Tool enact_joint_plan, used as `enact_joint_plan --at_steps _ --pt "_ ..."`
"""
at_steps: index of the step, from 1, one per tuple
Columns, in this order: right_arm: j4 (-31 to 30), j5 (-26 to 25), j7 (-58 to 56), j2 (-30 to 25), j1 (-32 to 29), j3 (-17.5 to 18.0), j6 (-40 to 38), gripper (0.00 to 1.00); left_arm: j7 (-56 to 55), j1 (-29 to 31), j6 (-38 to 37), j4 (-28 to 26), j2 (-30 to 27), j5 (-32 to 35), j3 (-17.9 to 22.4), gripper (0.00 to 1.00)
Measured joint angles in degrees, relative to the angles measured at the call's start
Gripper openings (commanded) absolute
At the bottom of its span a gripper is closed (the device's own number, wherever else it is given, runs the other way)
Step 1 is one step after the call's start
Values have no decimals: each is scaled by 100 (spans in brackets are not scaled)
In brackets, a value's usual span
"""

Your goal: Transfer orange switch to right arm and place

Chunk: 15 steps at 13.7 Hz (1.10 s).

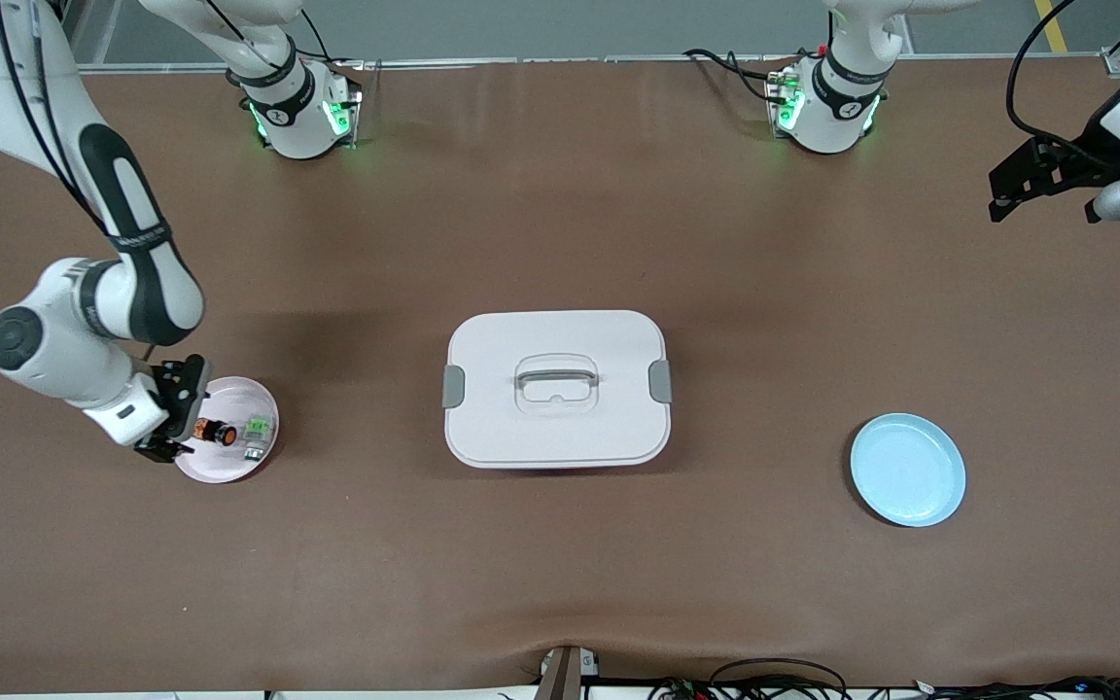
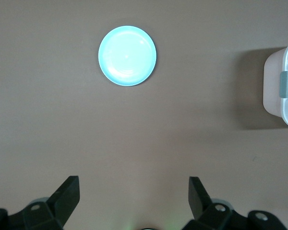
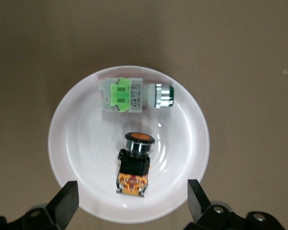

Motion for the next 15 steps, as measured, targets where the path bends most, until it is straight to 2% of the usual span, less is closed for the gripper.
enact_joint_plan --at_steps 3,8,11,15 --pt "934 9 807 -78 -4 -5 -1362 100 0 6 0 -19 2 -4 11 100" --pt "2396 9 3763 -197 22 11 -3203 100 0 7 1 -36 14 -5 12 100" --pt "2678 6 5731 -368 230 26 -3443 100 0 7 5 -38 15 -5 13 100" --pt "2689 -206 7547 -565 705 31 -3587 100 0 8 18 -40 16 -5 15 100"
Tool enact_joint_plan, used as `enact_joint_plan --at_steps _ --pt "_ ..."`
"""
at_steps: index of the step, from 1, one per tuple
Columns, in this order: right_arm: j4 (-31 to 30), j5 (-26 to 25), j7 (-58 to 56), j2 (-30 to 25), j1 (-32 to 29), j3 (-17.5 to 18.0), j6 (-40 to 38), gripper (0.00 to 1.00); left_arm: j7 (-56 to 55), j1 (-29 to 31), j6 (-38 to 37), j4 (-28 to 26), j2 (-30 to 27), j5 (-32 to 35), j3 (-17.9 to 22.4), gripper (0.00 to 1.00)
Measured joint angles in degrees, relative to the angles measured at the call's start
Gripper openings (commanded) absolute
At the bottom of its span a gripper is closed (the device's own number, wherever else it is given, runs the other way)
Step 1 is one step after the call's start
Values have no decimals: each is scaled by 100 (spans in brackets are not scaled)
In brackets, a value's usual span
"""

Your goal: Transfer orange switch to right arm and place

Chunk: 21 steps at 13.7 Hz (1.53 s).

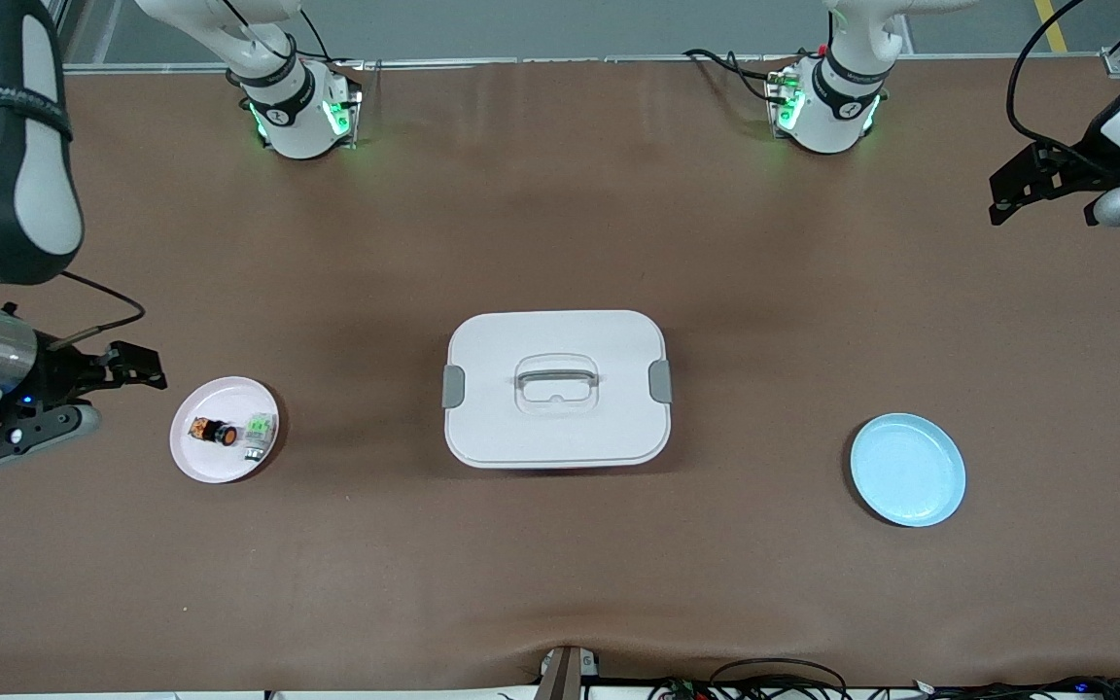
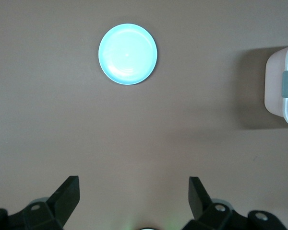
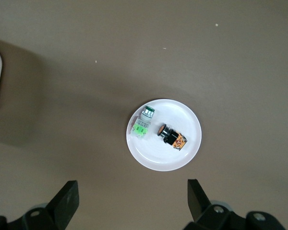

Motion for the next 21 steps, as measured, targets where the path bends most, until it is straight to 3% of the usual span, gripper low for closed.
enact_joint_plan --at_steps 7,16,21 --pt "61 -115 1237 -250 -73 -105 -117 100 0 7 6 -1 0 0 24 100" --pt "308 -80 1329 -479 -347 2 -146 100 0 7 15 -8 59 0 28 100" --pt "318 -99 1329 -912 -379 -25 -891 100 0 7 30 -8 65 0 29 100"
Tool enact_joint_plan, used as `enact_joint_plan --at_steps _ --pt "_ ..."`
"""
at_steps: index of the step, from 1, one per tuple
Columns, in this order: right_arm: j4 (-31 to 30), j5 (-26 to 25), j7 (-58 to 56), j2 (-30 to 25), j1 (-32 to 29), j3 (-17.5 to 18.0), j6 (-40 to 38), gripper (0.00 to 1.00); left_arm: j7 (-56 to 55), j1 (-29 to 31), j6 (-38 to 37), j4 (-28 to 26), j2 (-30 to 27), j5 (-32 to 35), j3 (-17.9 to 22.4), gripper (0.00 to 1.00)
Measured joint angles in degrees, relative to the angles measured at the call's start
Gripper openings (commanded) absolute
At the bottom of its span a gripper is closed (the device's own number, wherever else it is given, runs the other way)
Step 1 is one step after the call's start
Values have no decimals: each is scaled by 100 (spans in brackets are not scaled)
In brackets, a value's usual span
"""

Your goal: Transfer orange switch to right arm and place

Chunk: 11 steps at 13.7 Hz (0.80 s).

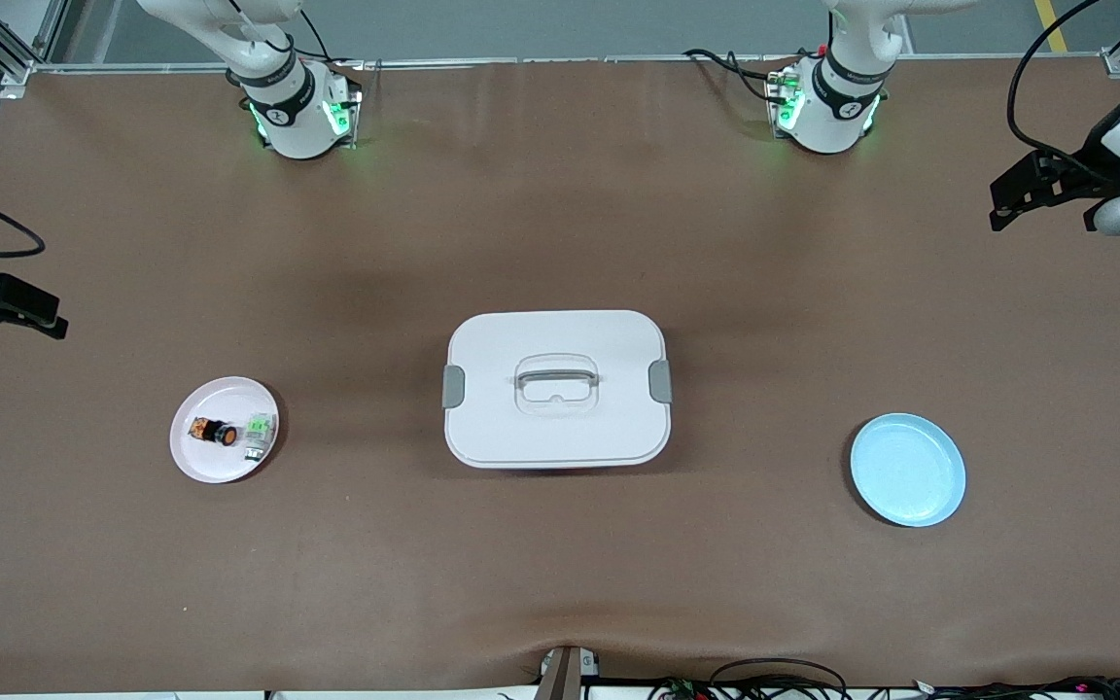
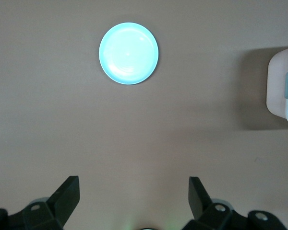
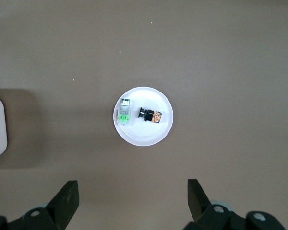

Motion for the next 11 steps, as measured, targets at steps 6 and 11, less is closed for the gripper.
enact_joint_plan --at_steps 6,11 --pt "-7 506 44 -30 -400 -26 -292 100 2 0 8 0 2 0 10 100" --pt "-344 652 349 -260 -499 22 -275 100 3 0 9 0 2 0 11 100"
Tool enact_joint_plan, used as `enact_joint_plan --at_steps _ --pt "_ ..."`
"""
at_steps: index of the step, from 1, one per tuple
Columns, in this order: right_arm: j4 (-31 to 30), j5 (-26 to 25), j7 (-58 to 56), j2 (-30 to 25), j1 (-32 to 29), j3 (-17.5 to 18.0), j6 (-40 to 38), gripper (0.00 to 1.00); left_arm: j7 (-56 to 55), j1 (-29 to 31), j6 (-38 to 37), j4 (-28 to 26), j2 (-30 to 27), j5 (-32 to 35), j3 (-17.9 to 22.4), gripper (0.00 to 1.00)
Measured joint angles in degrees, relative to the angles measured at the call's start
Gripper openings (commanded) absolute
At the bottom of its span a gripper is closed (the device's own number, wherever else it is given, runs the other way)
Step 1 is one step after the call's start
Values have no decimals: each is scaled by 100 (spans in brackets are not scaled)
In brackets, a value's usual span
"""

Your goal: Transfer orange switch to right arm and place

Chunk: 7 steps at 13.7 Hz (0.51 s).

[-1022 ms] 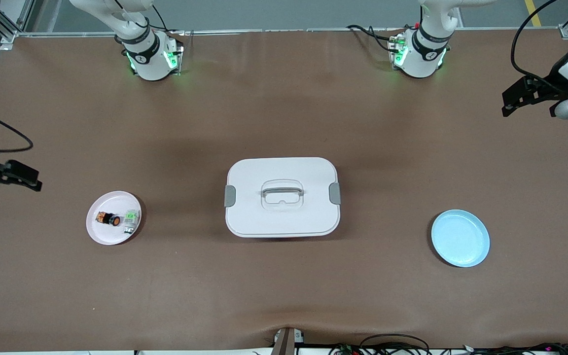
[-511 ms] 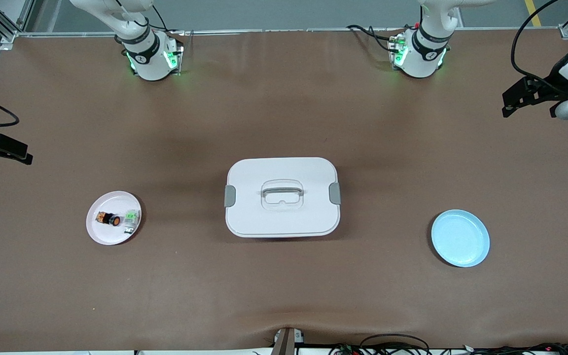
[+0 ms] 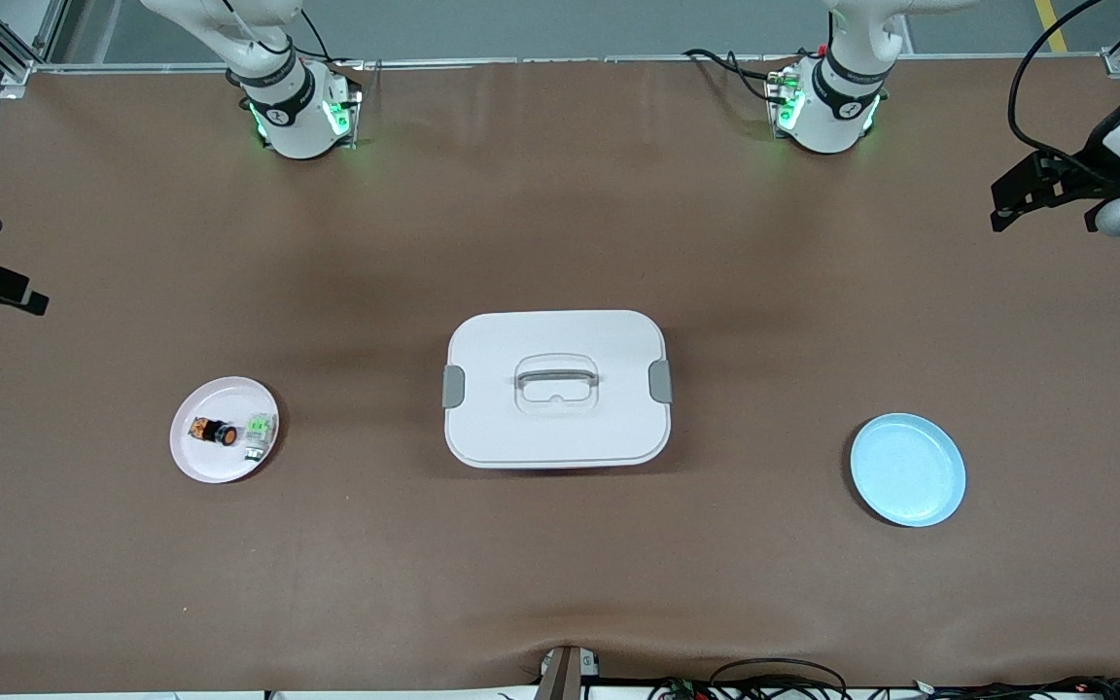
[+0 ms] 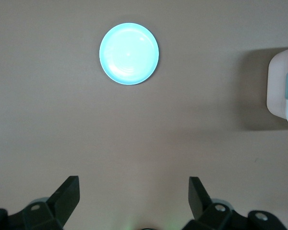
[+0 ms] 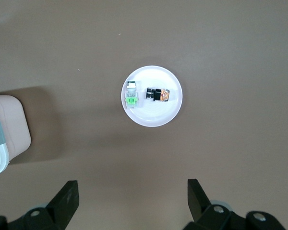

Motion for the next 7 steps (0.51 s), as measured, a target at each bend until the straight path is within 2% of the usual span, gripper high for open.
enact_joint_plan --at_steps 7 --pt "-711 -350 38 -570 438 62 454 100 0 0 24 3 0 0 2 100"
